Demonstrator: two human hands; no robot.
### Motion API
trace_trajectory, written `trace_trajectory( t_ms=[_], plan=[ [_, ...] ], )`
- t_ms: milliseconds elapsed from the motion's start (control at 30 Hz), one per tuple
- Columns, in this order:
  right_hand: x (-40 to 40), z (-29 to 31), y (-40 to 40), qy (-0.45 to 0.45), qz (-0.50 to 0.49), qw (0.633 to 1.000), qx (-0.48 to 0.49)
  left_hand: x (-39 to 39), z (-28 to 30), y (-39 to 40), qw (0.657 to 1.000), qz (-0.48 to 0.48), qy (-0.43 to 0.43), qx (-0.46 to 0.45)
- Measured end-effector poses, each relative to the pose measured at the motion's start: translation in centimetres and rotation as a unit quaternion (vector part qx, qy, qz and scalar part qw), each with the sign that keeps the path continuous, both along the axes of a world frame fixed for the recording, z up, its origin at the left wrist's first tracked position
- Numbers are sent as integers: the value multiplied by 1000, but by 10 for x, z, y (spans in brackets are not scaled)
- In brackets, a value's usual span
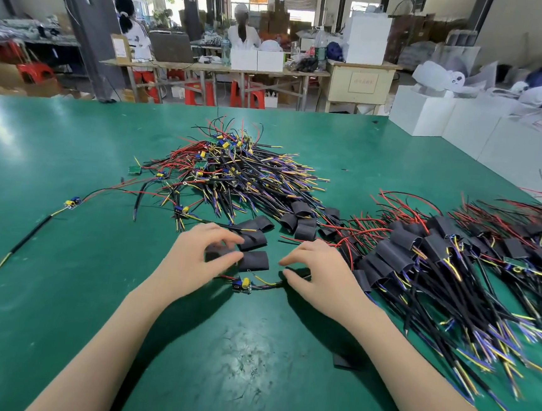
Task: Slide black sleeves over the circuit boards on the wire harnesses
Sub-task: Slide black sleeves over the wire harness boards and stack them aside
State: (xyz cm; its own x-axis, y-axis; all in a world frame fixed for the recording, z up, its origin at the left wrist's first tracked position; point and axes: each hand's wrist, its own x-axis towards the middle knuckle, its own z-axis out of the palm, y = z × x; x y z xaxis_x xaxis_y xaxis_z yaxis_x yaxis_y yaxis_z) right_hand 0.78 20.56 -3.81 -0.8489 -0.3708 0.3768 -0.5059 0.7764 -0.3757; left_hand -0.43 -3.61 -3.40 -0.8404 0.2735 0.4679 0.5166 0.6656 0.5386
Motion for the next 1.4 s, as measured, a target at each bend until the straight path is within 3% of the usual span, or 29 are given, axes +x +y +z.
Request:
trace_trajectory(
  t_ms=[67,133,200,467,767,867,933,1000,1133,1300,1400],
  plan=[
    [-1,0,0,-4,-12,1000,-4,7,3,6,997,-63,-35,4],
    [-3,-2,-1,-6,-18,1000,-8,11,0,14,993,-99,-44,-52],
    [-6,-3,-1,-3,-14,1000,-18,12,-2,22,989,-115,-41,-89],
    [-21,-2,-21,-33,60,998,15,15,0,16,985,-131,-58,-91],
    [-41,16,-39,-16,81,978,191,11,2,11,986,-139,-59,-74],
    [-41,19,-32,16,42,972,231,8,2,3,990,-109,-76,-52],
    [-40,24,-22,42,0,983,181,6,2,-1,991,-89,-98,-31],
    [-39,31,-5,66,-44,995,64,4,3,-4,991,-69,-113,6],
    [-30,33,27,107,-92,985,-99,1,10,-11,989,-25,-113,96],
    [-16,27,40,152,-77,979,-110,-1,20,-20,963,-3,-98,250],
    [-17,30,40,152,-73,981,-95,1,23,-21,952,-15,-103,289]
  ],
)
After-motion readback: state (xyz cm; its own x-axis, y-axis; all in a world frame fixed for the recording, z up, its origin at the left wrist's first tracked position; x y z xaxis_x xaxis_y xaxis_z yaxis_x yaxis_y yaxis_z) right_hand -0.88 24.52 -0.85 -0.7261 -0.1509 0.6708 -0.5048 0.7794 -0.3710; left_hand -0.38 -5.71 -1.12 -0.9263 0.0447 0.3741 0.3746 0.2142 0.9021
